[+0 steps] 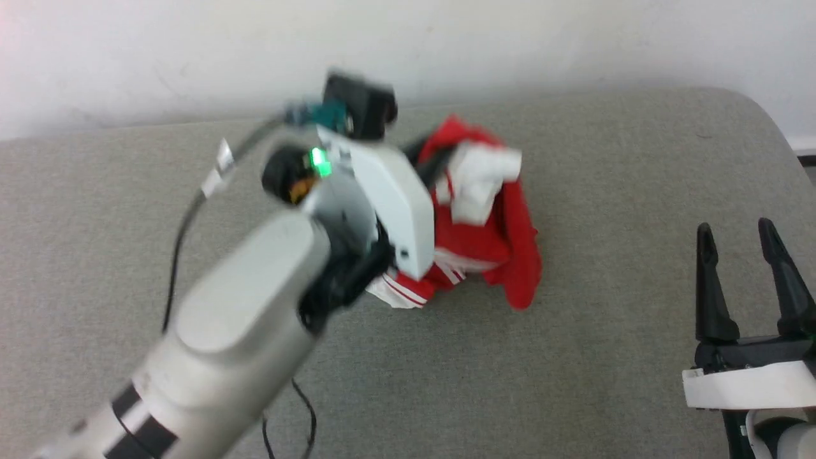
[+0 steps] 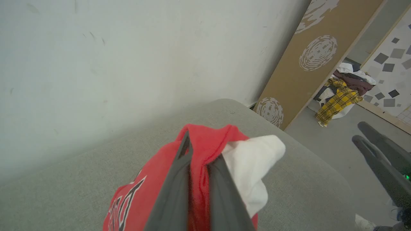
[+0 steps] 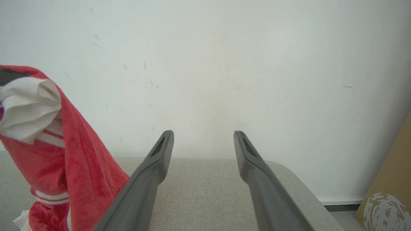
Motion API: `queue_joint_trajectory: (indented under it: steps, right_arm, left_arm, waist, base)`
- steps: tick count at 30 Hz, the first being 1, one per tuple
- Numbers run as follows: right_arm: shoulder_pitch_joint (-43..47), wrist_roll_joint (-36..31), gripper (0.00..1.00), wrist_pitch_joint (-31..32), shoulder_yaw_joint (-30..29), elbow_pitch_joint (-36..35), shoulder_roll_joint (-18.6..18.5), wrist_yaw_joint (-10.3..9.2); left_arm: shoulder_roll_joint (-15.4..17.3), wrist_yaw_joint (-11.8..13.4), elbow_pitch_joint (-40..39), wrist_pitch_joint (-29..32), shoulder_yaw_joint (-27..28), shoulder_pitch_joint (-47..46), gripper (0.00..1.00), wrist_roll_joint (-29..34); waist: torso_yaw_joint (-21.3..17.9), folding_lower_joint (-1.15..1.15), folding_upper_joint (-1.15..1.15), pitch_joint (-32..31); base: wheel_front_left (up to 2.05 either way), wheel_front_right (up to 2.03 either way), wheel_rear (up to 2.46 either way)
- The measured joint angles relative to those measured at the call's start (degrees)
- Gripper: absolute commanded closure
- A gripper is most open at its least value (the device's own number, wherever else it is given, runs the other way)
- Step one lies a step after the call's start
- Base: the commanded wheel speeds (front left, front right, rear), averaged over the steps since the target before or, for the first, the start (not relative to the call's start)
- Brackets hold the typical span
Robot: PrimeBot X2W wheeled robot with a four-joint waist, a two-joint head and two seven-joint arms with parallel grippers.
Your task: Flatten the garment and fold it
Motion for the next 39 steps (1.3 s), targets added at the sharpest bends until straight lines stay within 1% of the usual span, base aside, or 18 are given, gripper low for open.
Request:
queue_joint_trajectory:
  steps: [2, 7, 11, 14, 15, 18, 21, 23, 25, 26, 30, 31, 33, 35, 36, 37, 38, 39]
  right_arm:
    - [-0.17, 0.19, 0.0, -0.07, 0.2, 0.4, 0.0, 0.0]
    - [-0.78, 0.19, 0.0, -0.43, 0.58, 0.99, 0.0, -0.01]
    - [-1.07, 0.18, 0.0, -0.44, 0.25, 1.11, -0.01, 0.0]
    - [-1.07, 0.16, 0.0, -0.42, -0.09, 1.36, -0.01, 0.0]
    - [-1.07, 0.15, 0.0, -0.41, -0.12, 1.44, -0.01, -0.01]
    - [-1.07, 0.14, 0.0, -0.37, -0.07, 1.59, 0.0, 0.0]
    - [-1.07, 0.1, 0.0, -0.33, 0.1, 1.6, 0.0, 0.0]
    - [-1.05, 0.09, 0.0, -0.11, 0.07, 1.59, -0.01, 0.0]
    - [-1.01, 0.08, 0.0, 0.16, 0.11, 1.51, 0.01, 0.0]
    - [-0.98, 0.08, 0.0, 0.18, 0.01, 1.44, 0.0, 0.0]
    - [-0.22, 0.08, 0.0, 0.52, -0.35, 0.97, -0.01, 0.0]
    - [0.2, 0.08, 0.0, 0.69, -0.32, 0.94, 0.01, 0.0]
    - [0.88, 0.07, 0.0, 0.76, -0.33, 0.92, 0.0, 0.0]
    - [1.53, 0.07, 0.0, 1.01, -0.37, 0.89, 0.01, 0.0]
    - [1.75, 0.07, 0.0, 1.02, -0.42, 0.86, 0.01, 0.0]
    - [1.99, 0.08, 0.0, 1.11, -0.41, 0.85, -0.01, 0.0]
    - [2.25, 0.08, 0.0, 1.12, -0.44, 0.85, 0.0, 0.0]
    - [2.56, 0.09, 0.0, 1.14, -0.4, 0.92, 0.01, 0.0]
  left_arm:
    - [-0.83, 0.49, 3.03, -1.59, -1.16, 3.71, 1.0, -0.01]
    - [-2.09, 0.62, 12.7, -1.08, -5.71, 10.62, 1.0, -0.51]
    - [-3.5, 0.16, 17.78, -2.91, -6.19, 12.45, 1.0, -0.85]
    - [-4.56, -0.42, 18.92, -5.44, -5.54, 12.43, 1.0, -0.91]
    - [-4.82, -0.56, 18.95, -6.42, -5.21, 12.3, 0.0, -0.9]
    - [-4.79, -1.72, 17.78, -9.15, -4.14, 11.58, 0.0, -0.82]
    - [-4.11, -2.37, 14.3, -11.26, -2.79, 11.48, 0.0, -1.11]
    - [-2.97, -2.43, 10.66, -12.95, -1.4, 11.74, 0.0, -1.45]
    - [-1.18, -2.2, 6.03, -16.0, 0.78, 12.64, 0.0, -1.55]
    - [-0.11, -1.52, 3.57, -17.98, 2.0, 13.46, 0.0, -1.54]
    - [4.71, 3.74, -3.47, -27.17, 8.23, 19.98, 0.0, -0.32]
    - [5.57, 5.04, -4.66, -28.81, 9.91, 22.22, 0.0, -0.29]
    - [7.66, 6.48, -7.0, -30.7, 12.47, 26.54, 0.0, 1.64]
    - [8.23, 8.06, -9.54, -31.48, 16.42, 30.82, 0.0, 4.28]
    - [7.97, 9.13, -11.04, -31.47, 19.01, 32.96, 0.0, 6.3]
    - [7.0, 10.31, -12.84, -31.48, 22.91, 35.27, 0.0, 8.59]
    - [6.15, 10.85, -14.57, -31.52, 25.71, 37.49, 0.0, 11.26]
    - [5.69, 10.82, -15.82, -31.53, 27.71, 39.8, 0.0, 14.41]
  waist:
    - [-0.53, 0.0, 0.0, 0.52]
    - [-1.48, 0.0, 0.0, 1.5]
    - [-1.42, 0.0, 0.0, 2.17]
    - [-0.61, 0.0, 0.0, 2.28]
    - [-0.27, 0.0, 0.0, 2.24]
    - [0.77, 0.0, 0.0, 1.87]
    - [1.73, 0.0, 0.0, 1.11]
    - [2.28, 0.0, 0.0, 0.42]
    - [2.75, -0.01, 0.0, -0.31]
    - [2.97, -0.01, 0.0, -0.64]
    - [3.96, -0.01, 0.0, -1.51]
    - [4.17, -0.01, 0.0, -1.64]
    - [4.47, -0.02, -0.01, -1.83]
    - [4.53, -0.01, -0.01, -1.9]
    - [4.49, -0.01, -0.01, -1.91]
    - [4.43, -0.01, -0.01, -1.92]
    - [4.35, -0.01, -0.01, -1.98]
    - [4.25, -0.01, -0.01, -2.07]
  base:
    - [0.0, 0.0, 0.0]
    - [0.0, 0.0, 0.0]
    - [0.0, 0.0, 0.0]
    - [0.0, 0.0, 0.0]
    - [0.0, 0.0, 0.0]
    - [0.0, 0.0, 0.0]
    - [0.0, 0.0, 0.0]
    - [0.0, 0.0, 0.0]
    - [0.0, 0.0, 0.0]
    - [0.0, 0.0, 0.0]
    - [0.0, 0.0, 0.0]
    - [0.0, 0.0, 0.0]
    - [0.0, 0.0, 0.0]
    - [0.0, 0.0, 0.0]
    - [0.0, 0.0, 0.0]
    - [0.0, 0.0, 0.0]
    - [0.0, 0.0, 0.0]
    - [0.0, 0.0, 0.0]
